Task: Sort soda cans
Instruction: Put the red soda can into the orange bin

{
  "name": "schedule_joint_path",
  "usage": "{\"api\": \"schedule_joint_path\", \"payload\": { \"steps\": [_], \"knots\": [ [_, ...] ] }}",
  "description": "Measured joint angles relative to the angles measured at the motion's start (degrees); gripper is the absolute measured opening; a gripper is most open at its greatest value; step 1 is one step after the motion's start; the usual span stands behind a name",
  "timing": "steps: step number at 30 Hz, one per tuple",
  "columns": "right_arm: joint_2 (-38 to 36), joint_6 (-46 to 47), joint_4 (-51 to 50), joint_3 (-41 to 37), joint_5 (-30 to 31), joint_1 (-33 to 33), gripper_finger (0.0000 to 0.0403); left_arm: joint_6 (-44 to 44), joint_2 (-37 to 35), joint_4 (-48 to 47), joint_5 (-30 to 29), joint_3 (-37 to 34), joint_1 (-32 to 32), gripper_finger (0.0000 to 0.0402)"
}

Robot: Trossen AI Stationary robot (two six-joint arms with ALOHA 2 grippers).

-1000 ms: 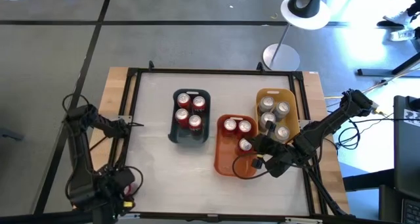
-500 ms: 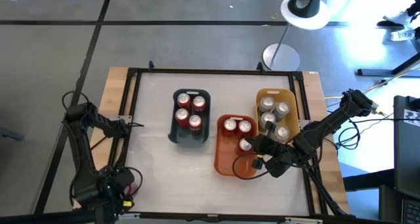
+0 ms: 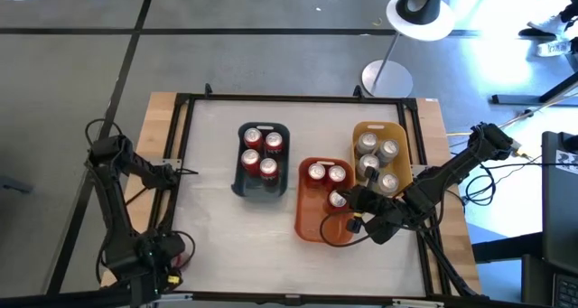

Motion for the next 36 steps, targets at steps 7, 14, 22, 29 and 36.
{"api": "schedule_joint_path", "payload": {
  "steps": [7, 14, 22, 29, 36],
  "knots": [
    [0.0, 0.0, 0.0, 0.0, 0.4, 0.0, 0.0005, 3.9, 0.0, 8.4, -0.4, -5.8, 1.3, 0.0359],
    [0.0, -0.1, 0.0, 0.0, 0.4, 0.0, 0.0005, 12.4, -0.6, 8.8, 0.5, -4.7, 6.8, 0.0297],
    [0.0, -0.1, 0.2, 0.0, -1.0, 0.0, 0.0005, 29.9, -2.8, 7.8, 0.2, 0.5, 17.0, 0.0297],
    [0.0, -2.3, 4.0, 0.0, -2.9, 0.0, 0.0005, 51.1, -2.8, 5.2, -3.9, 8.3, 28.0, 0.0297],
    [0.7, -8.0, 12.2, 0.0, -5.7, 0.0, 0.0005, 71.8, -2.8, 6.4, -7.2, 14.7, 39.2, 0.0297]
  ]
}}
